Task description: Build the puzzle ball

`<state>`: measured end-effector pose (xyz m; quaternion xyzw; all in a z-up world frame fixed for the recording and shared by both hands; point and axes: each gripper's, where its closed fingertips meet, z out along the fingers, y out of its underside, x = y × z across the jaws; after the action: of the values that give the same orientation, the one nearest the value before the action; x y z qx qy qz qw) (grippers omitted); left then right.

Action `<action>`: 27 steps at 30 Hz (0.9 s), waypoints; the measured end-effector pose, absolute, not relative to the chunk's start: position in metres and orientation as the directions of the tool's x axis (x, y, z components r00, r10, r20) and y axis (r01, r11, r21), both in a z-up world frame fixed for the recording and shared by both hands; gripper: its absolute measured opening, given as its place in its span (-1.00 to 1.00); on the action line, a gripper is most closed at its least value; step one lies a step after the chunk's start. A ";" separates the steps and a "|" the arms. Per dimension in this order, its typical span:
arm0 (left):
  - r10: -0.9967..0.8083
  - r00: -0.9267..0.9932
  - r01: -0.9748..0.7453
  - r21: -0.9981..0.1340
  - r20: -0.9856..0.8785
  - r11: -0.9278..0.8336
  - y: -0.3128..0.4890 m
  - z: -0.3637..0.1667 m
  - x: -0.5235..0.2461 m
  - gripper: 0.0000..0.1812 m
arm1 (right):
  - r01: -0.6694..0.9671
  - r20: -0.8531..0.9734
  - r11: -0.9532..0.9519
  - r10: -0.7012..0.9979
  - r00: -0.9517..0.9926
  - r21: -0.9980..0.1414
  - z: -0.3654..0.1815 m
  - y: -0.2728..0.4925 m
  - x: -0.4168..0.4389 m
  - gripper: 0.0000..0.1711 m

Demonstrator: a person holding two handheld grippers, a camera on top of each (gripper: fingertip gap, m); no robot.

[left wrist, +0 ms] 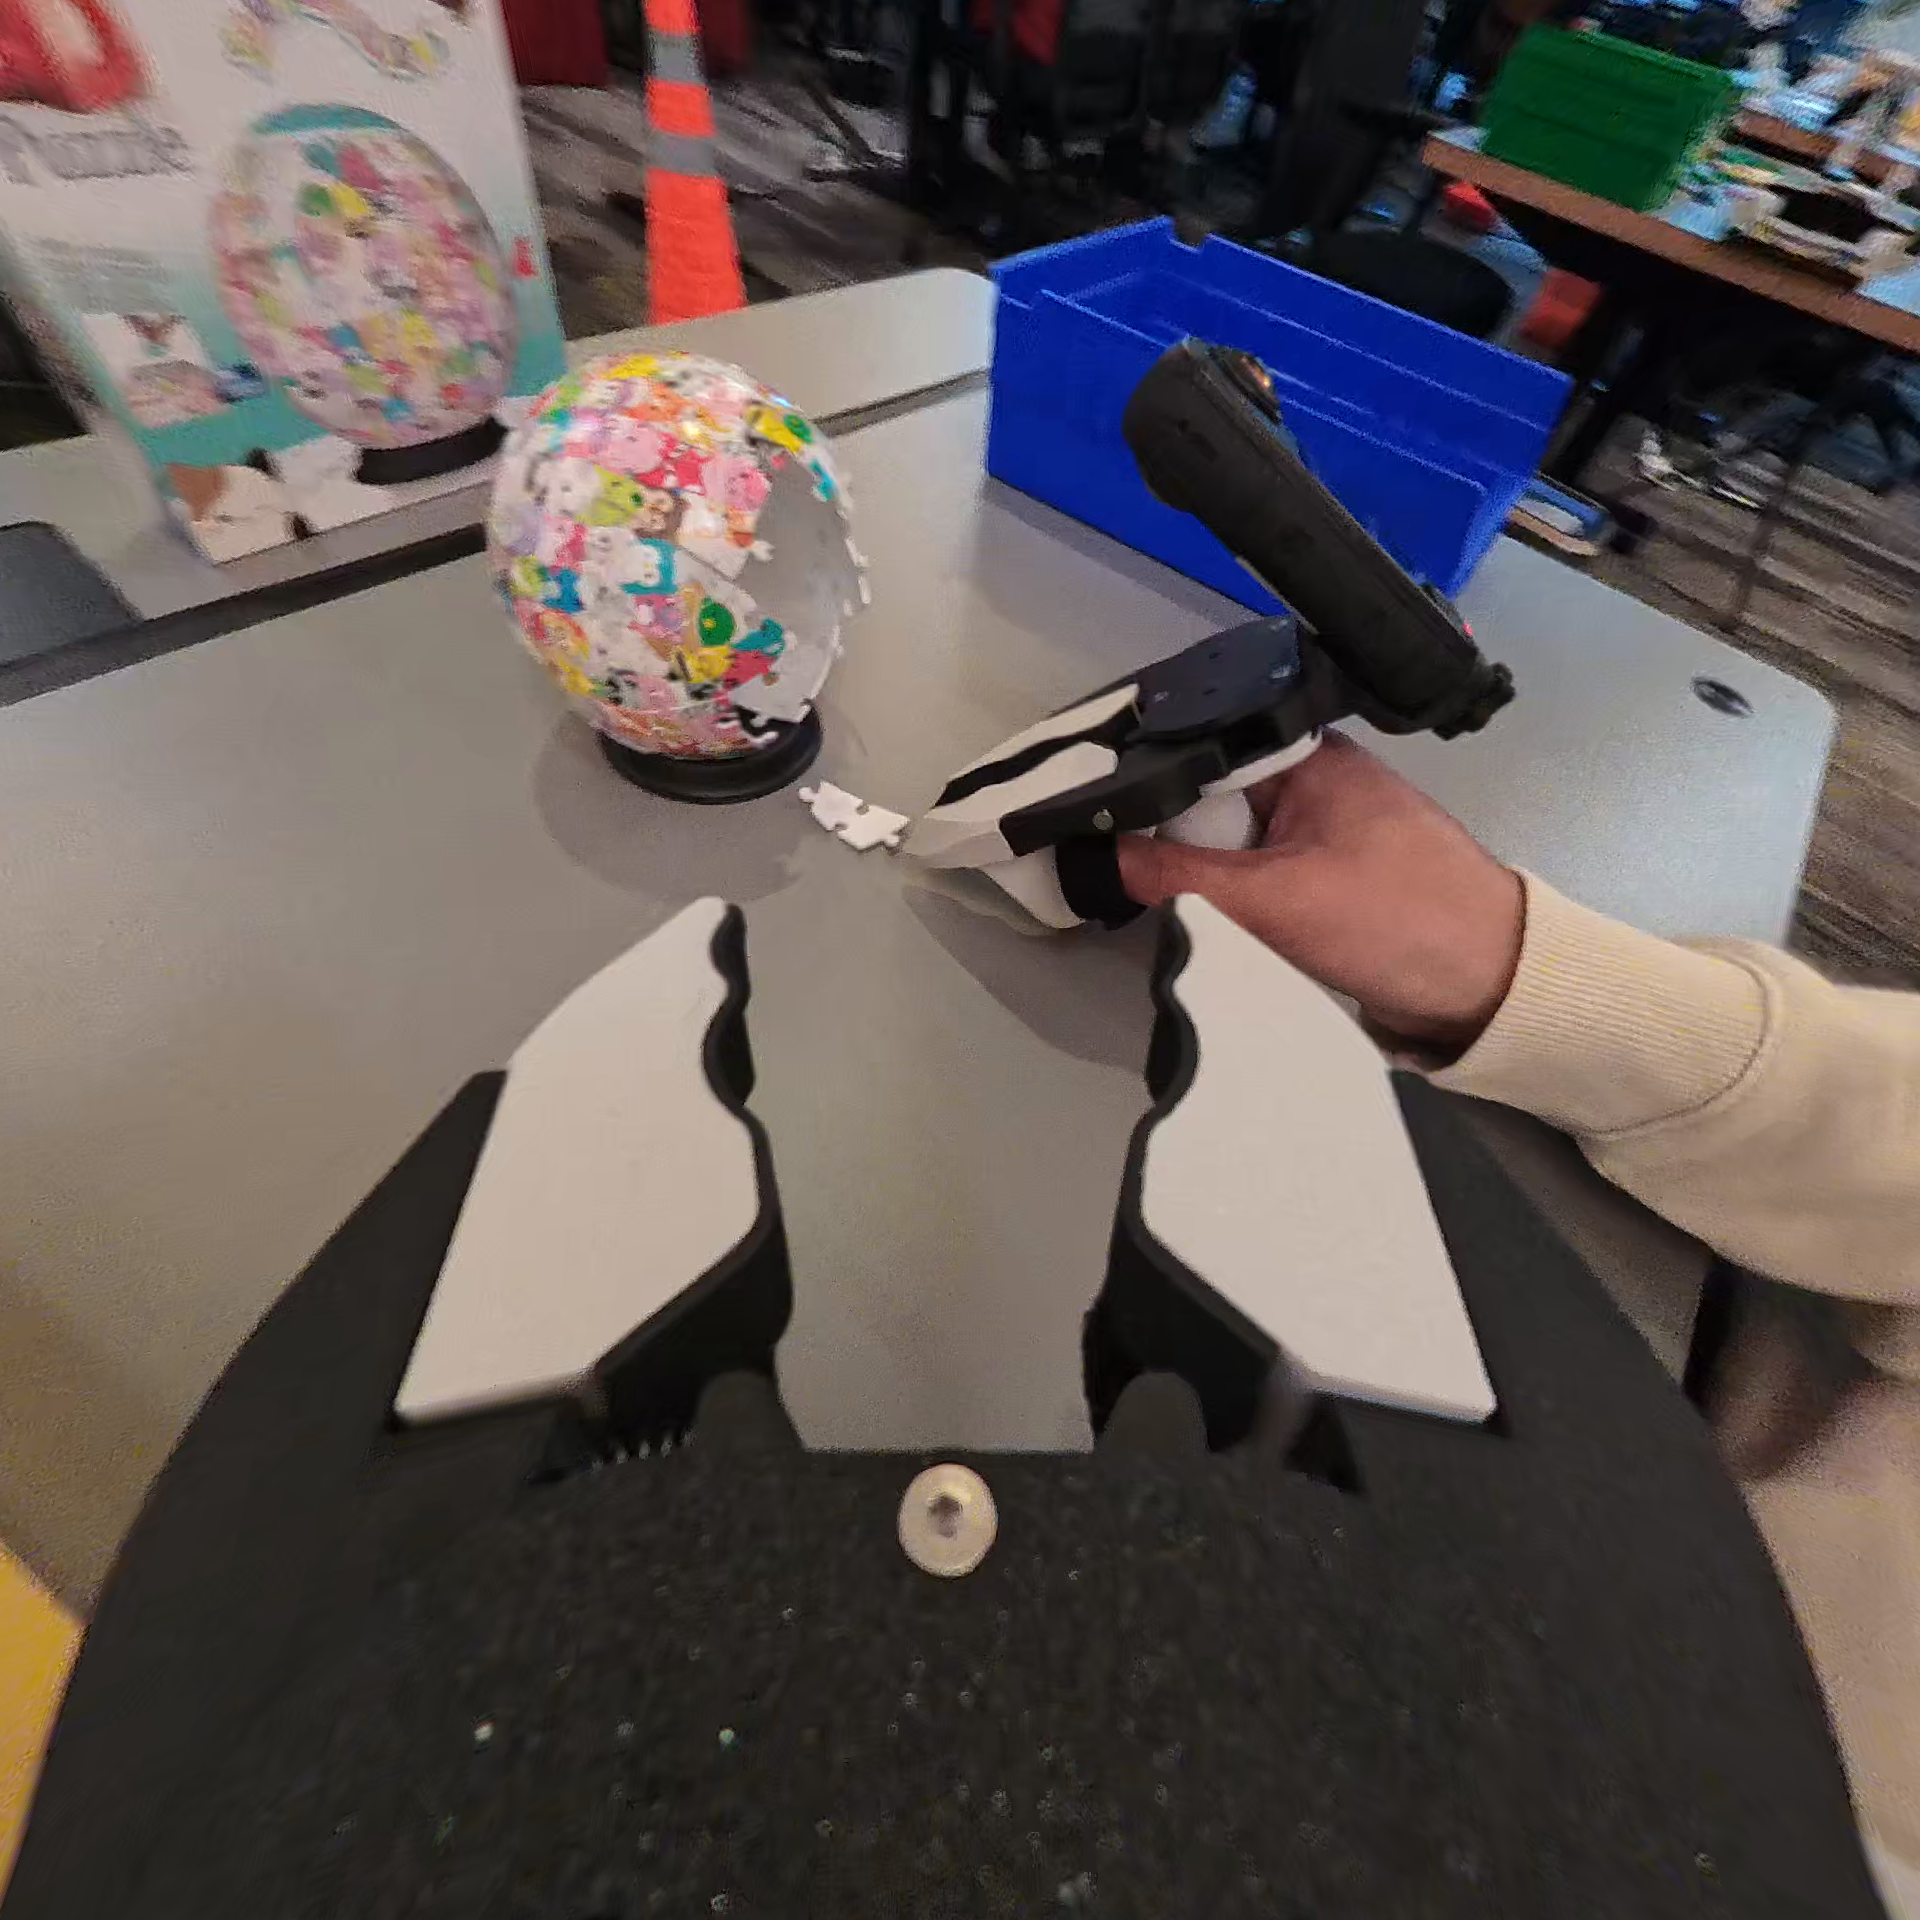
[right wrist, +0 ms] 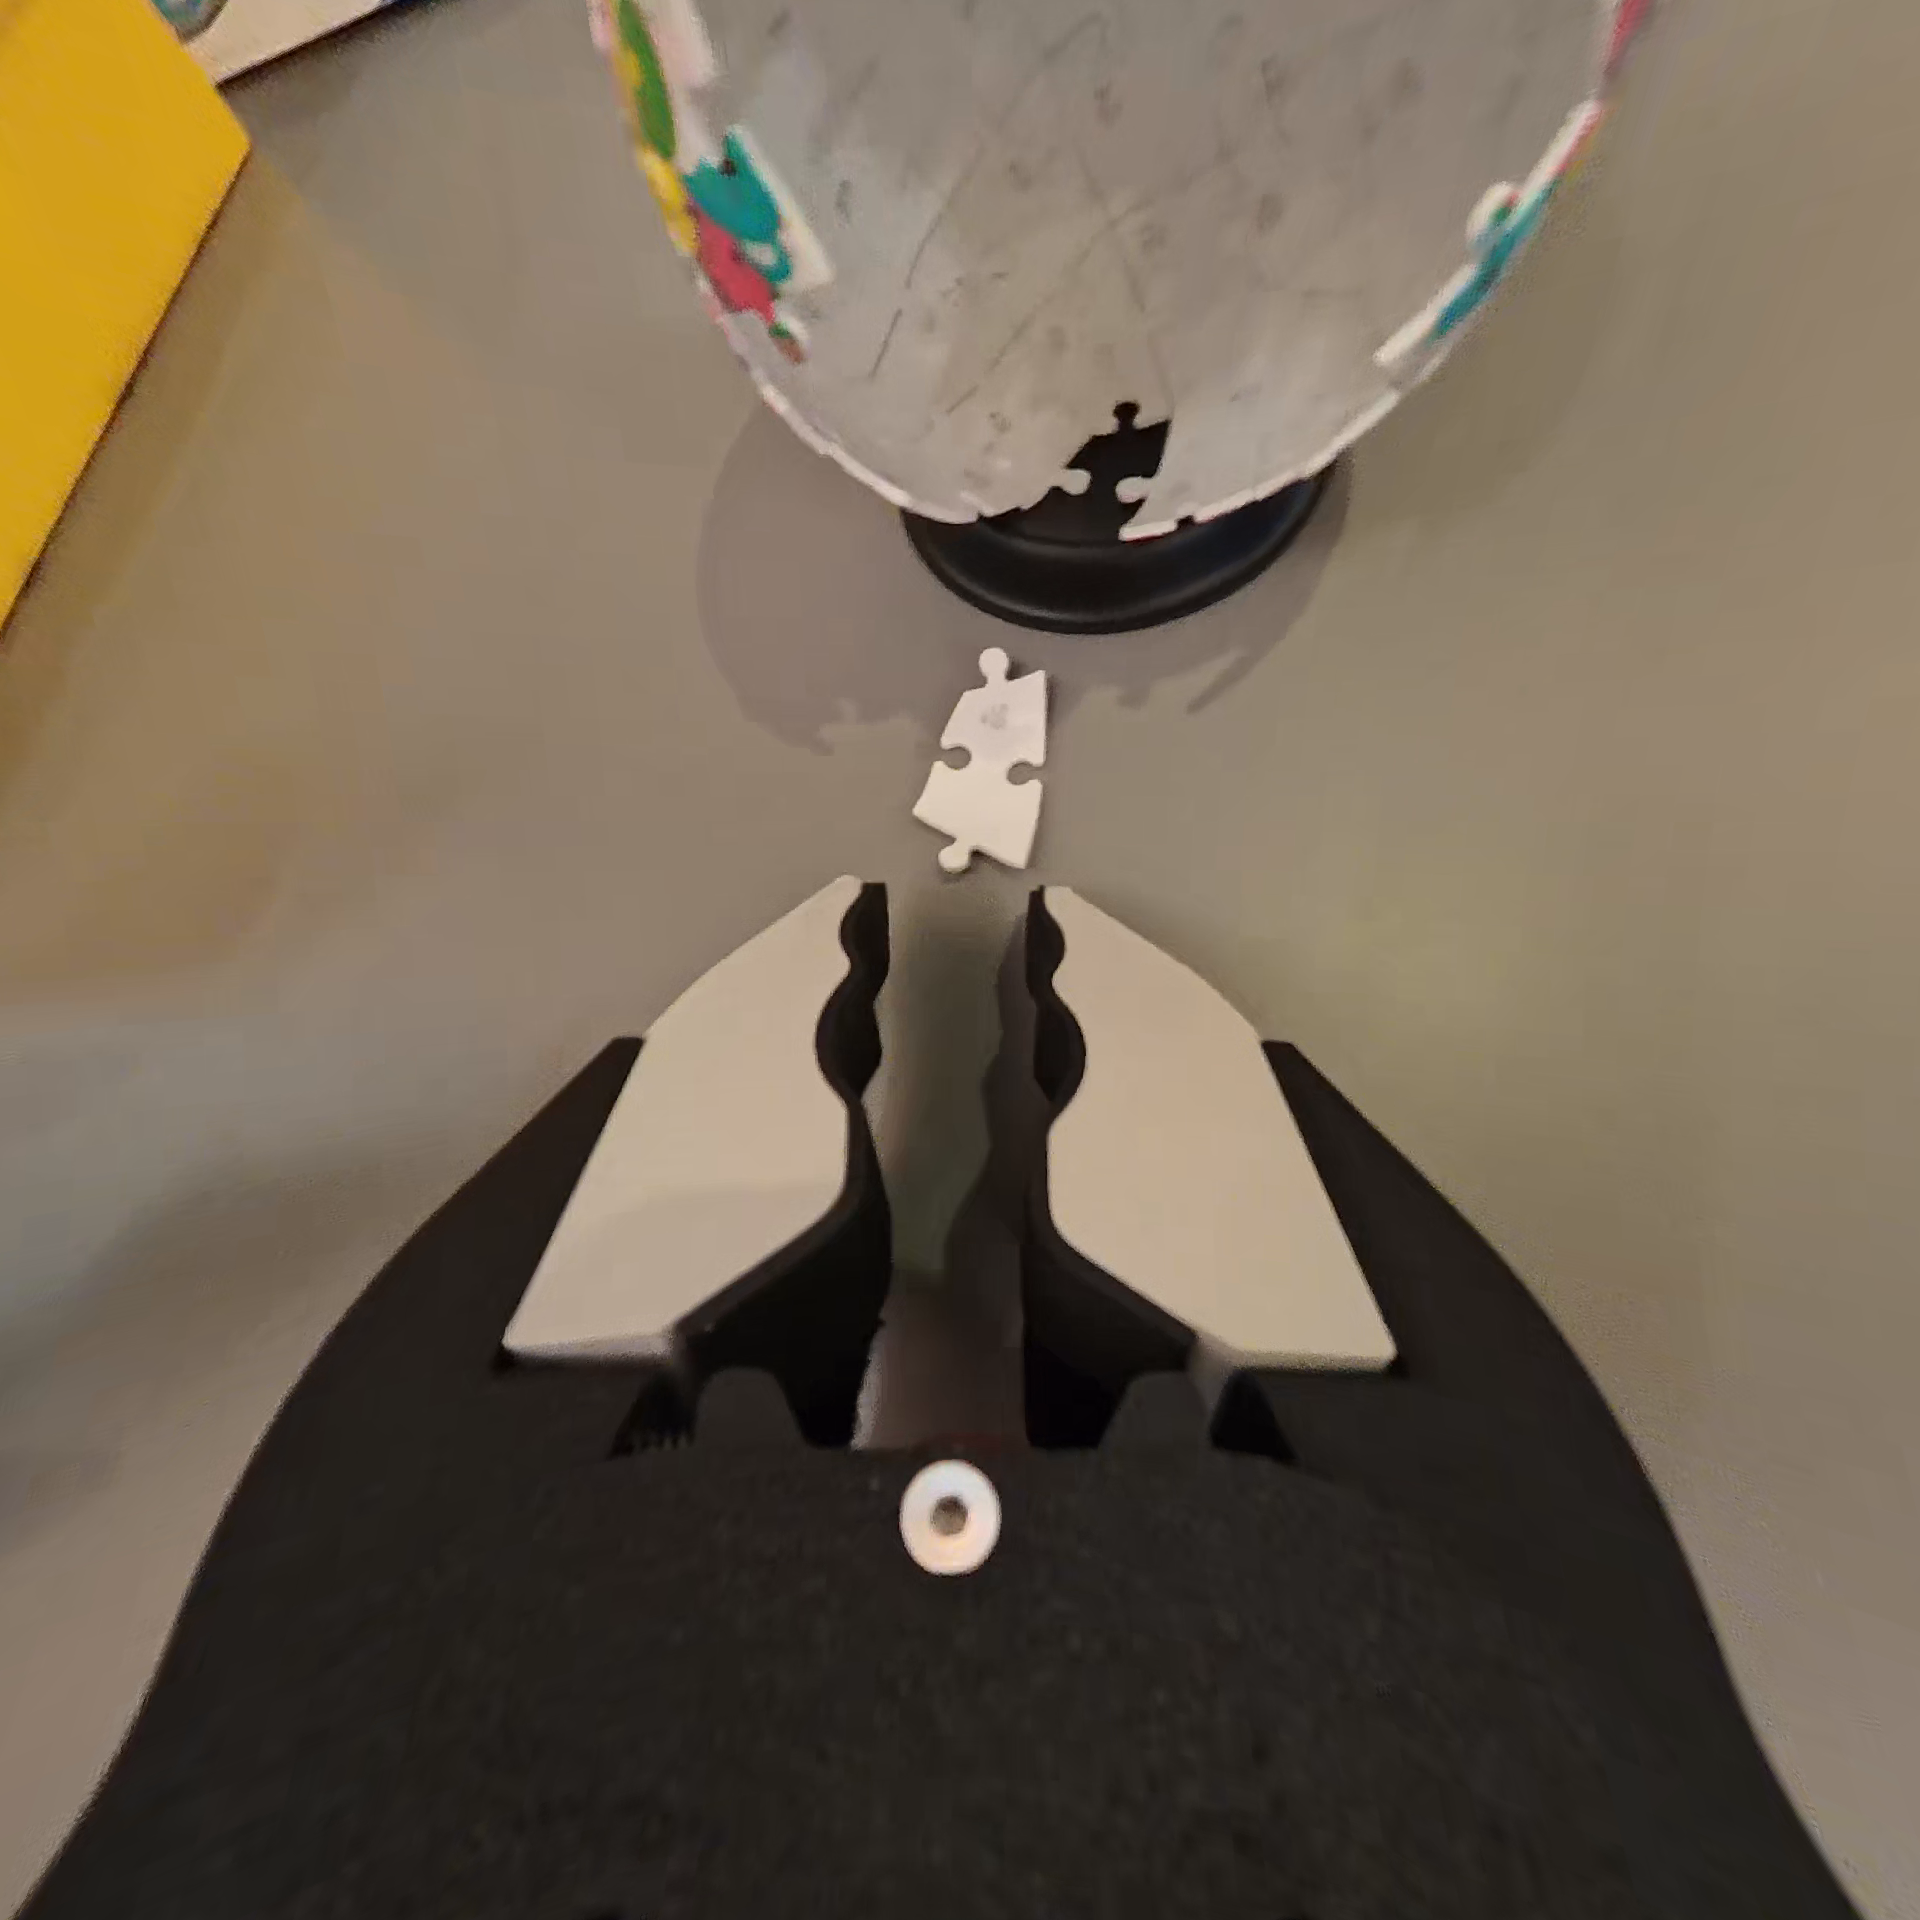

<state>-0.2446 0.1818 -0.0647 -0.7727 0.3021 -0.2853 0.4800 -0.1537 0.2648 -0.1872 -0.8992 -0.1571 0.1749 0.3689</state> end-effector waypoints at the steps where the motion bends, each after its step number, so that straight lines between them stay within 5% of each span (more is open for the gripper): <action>1: -0.761 0.634 -0.212 -0.914 0.140 -0.345 0.183 -0.068 -0.244 -0.22 | 0.133 -0.205 -0.684 0.389 0.898 -0.718 -0.187 0.265 -0.153 -0.72; 13: -0.888 0.416 -0.070 -0.967 0.195 -0.245 0.154 -0.092 -0.196 -0.24 | 0.188 -0.029 -0.693 0.289 0.957 -0.696 -0.195 0.270 -0.162 -0.63; 27: -0.965 0.209 -0.080 -0.981 0.159 -0.179 0.136 -0.092 -0.199 -0.27 | 0.196 -0.032 -0.688 0.303 0.952 -0.698 -0.194 0.287 -0.167 -0.93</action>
<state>-0.1994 0.1361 -0.0923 -0.6129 0.4263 -0.4625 0.4782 -0.1670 0.2872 -0.1940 -0.9159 -0.1362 0.0727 0.3705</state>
